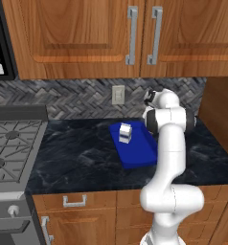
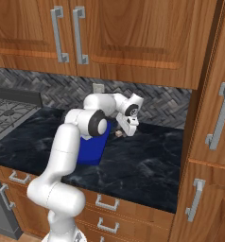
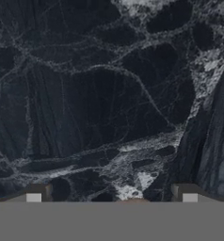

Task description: Take out the milk from the fridge and place it on the tray on the counter. Then take the sugar cube near the tray and place it in the tray.

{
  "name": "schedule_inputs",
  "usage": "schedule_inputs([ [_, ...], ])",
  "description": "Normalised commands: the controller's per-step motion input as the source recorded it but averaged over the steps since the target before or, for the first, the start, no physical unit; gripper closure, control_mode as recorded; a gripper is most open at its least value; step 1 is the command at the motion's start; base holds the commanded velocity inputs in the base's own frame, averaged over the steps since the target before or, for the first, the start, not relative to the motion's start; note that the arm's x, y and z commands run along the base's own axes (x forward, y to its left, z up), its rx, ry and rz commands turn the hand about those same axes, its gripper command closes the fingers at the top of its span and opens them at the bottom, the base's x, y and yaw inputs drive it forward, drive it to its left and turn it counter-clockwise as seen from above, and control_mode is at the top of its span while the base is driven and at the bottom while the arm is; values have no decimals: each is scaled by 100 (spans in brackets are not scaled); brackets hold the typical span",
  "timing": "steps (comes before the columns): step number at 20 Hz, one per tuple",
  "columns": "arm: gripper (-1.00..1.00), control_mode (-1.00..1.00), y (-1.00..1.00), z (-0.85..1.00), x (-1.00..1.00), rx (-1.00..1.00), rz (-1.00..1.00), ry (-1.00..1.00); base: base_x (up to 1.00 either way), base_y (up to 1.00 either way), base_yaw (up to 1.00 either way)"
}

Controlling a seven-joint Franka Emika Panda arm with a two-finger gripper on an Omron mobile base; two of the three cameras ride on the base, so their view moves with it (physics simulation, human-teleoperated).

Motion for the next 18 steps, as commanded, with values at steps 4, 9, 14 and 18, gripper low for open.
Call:
schedule_inputs([
  [4,-100,-100,0,-3,0,0,0,0,0,0,0],
  [9,-100,-100,0,-1,-1,0,0,0,0,0,0],
  [14,-100,-100,4,-13,-7,0,-2,0,0,0,0],
  [18,-100,-100,0,-2,-4,0,-5,0,0,0,0],
])
